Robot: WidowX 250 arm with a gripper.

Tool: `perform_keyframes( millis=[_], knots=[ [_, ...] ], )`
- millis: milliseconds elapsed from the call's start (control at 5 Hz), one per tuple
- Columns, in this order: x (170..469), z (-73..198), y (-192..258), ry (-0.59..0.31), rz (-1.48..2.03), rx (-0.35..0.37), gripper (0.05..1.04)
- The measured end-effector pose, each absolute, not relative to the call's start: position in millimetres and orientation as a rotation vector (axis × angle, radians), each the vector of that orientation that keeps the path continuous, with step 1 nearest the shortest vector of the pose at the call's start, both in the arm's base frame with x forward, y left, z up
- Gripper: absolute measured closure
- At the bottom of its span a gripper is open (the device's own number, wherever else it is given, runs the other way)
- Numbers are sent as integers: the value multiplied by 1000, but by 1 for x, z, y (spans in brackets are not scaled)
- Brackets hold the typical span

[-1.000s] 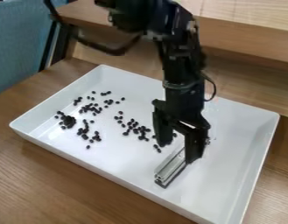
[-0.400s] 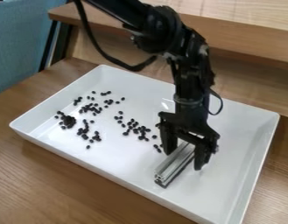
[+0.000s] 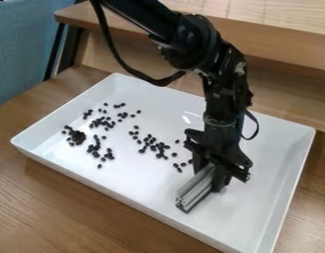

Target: Sweep into pile

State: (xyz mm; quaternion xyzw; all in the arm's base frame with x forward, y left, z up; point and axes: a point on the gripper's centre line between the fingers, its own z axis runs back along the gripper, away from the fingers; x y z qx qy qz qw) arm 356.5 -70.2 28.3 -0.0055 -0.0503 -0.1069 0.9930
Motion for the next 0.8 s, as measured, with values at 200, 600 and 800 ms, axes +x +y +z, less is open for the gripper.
perform_keyframes(
  millis=[200, 600, 800],
  knots=[
    [355, 27, -71, -96, -231, -18, 681],
    [360, 29, -42, -92, -270, -24, 682],
    [367, 27, -19, -98, -267, -23, 682]
  ],
)
